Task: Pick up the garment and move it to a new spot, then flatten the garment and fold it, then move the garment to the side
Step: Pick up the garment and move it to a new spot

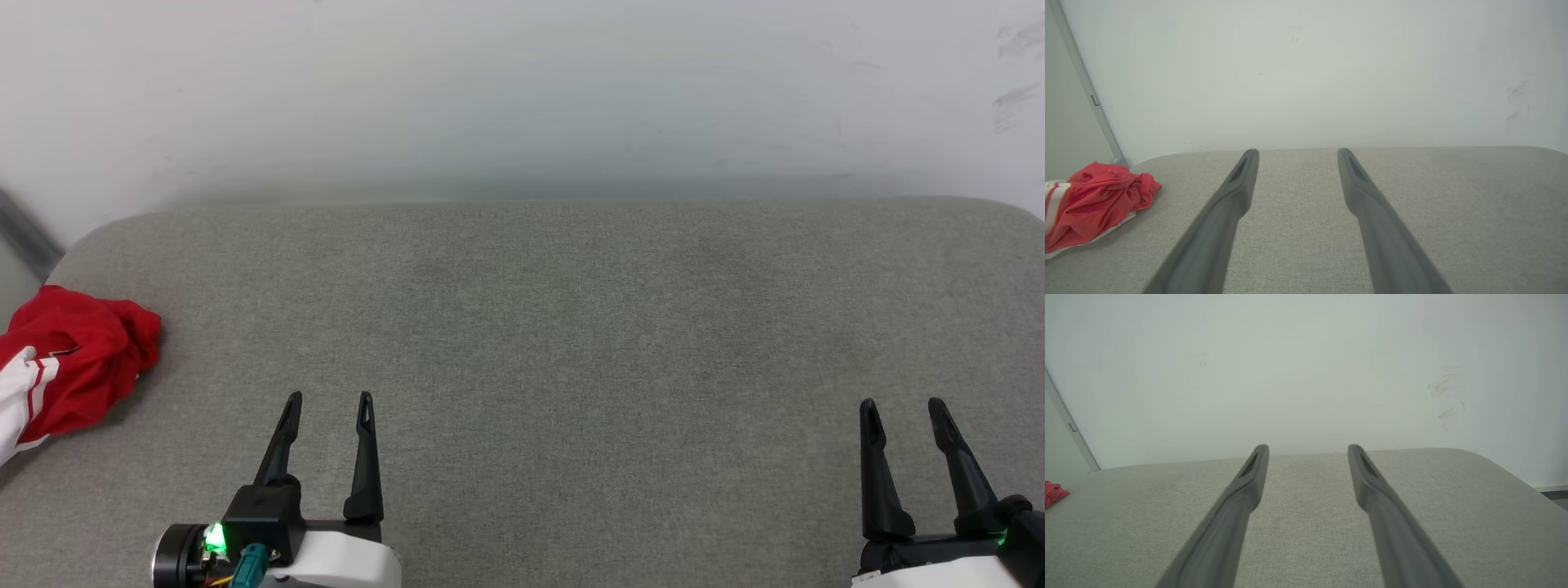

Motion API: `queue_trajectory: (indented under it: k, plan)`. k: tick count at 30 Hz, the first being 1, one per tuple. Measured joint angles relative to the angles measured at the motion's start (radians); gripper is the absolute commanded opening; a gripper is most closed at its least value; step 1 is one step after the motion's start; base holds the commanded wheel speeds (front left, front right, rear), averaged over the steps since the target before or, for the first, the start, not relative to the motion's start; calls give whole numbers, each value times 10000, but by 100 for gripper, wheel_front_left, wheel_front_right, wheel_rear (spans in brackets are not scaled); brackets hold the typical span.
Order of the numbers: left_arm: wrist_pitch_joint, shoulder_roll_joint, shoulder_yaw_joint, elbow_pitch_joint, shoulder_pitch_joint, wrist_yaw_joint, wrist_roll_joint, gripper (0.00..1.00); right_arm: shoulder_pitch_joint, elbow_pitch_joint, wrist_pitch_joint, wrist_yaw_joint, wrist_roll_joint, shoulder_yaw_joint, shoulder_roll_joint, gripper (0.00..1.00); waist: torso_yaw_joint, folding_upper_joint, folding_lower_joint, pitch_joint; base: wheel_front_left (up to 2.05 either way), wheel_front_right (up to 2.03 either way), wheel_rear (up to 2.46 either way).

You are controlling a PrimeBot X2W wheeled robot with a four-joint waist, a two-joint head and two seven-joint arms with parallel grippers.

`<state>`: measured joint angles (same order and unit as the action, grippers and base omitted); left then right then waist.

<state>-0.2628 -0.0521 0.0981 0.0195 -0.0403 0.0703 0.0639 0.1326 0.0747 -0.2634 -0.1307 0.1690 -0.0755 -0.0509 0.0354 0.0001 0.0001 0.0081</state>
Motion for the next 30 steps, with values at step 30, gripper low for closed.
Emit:
queue_trajectory:
  k: [30]
  plan:
    - [-2, 12, -589, -77, 90, 190, 284, 100, 100, 153, 0, 0, -86, 119, -2, 100, 2749, 0, -1, 300, 0, 0, 0]
